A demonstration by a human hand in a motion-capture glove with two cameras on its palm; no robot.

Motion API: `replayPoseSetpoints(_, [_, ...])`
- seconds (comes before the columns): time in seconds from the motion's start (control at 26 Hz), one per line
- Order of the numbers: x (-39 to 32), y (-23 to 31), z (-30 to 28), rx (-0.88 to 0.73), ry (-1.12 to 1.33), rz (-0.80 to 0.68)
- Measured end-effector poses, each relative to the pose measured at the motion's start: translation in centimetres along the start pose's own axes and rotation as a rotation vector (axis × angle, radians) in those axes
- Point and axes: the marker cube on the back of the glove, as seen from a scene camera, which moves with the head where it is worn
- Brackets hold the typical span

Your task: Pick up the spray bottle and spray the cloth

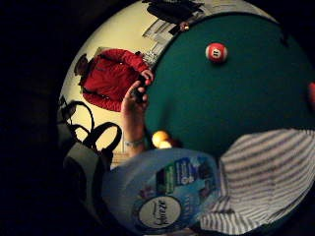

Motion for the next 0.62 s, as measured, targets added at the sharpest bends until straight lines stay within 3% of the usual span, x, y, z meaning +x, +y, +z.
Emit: replayPoseSetpoints(0.62, [3.0, -4.6, 5.5, 0.098, 0.018, -0.109])
